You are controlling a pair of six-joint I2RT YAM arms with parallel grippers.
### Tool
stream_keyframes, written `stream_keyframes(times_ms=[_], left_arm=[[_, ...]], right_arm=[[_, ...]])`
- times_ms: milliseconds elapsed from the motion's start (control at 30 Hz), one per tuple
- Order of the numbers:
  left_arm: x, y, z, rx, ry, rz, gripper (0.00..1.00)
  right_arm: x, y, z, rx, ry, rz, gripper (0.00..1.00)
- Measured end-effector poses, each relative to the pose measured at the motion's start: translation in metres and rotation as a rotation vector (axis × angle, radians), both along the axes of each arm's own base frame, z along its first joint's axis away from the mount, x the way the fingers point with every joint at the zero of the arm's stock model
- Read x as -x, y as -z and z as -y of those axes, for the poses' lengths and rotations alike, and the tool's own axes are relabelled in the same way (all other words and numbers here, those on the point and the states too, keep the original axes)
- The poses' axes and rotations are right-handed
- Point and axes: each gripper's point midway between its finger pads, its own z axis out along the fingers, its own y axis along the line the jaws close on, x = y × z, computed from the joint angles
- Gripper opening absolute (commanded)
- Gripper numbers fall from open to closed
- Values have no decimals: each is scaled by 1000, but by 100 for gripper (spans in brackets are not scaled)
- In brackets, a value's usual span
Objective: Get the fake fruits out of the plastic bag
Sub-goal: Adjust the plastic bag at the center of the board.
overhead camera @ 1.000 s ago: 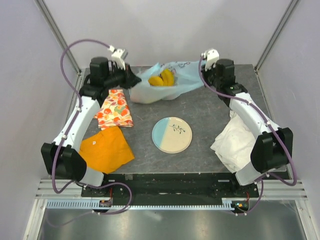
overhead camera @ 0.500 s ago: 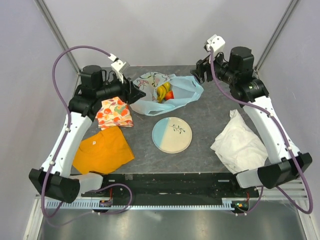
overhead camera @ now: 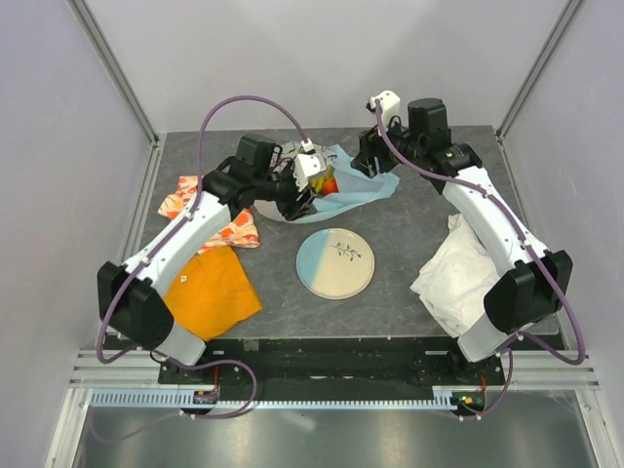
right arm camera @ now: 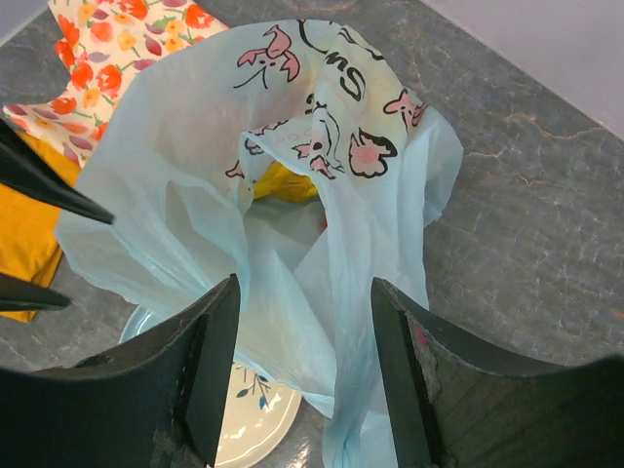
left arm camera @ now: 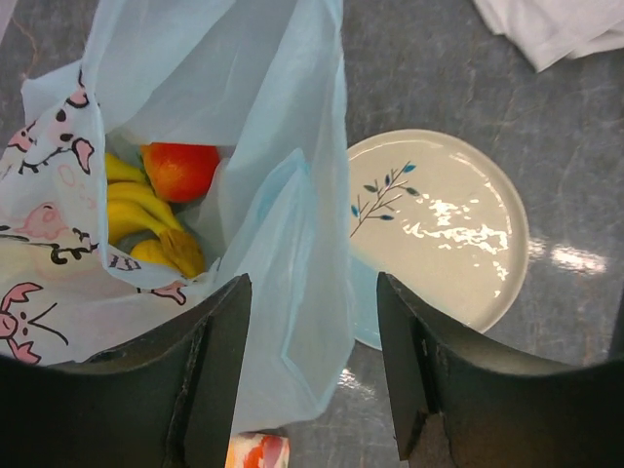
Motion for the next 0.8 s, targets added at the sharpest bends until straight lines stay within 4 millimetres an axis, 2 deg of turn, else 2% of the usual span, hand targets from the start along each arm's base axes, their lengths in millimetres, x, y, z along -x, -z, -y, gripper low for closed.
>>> stream_keyframes(times_ms=[100,200,400,433,467,500,533,700,800], left_arm=[[-11,14,2,-42,-6,1,61],[-20,20,8,-70,6,24,61],[-30,41,10,-138,25,45,60],[-31,45,10,-151,28,47,56],[-32,50,10,-161,32,45,32],[-32,54,11,-170,37,43,13],[-33,58,10,-181,40,39,2],[-41,64,0,-229,-3,42,2],[-51,51,-16,-184,-138,-5,2]], right_arm=[[3,-4,0,-16,7,-2,64],[8,-6,1,-30,11,-5,65],[14,-6,3,-40,18,-16,66],[14,-6,3,-41,19,-17,66],[14,-5,3,-42,20,-18,66],[14,-6,2,-43,21,-19,66],[14,-6,2,-43,21,-18,66],[14,-10,0,-40,4,-2,64],[11,-29,-7,-39,-32,61,61]])
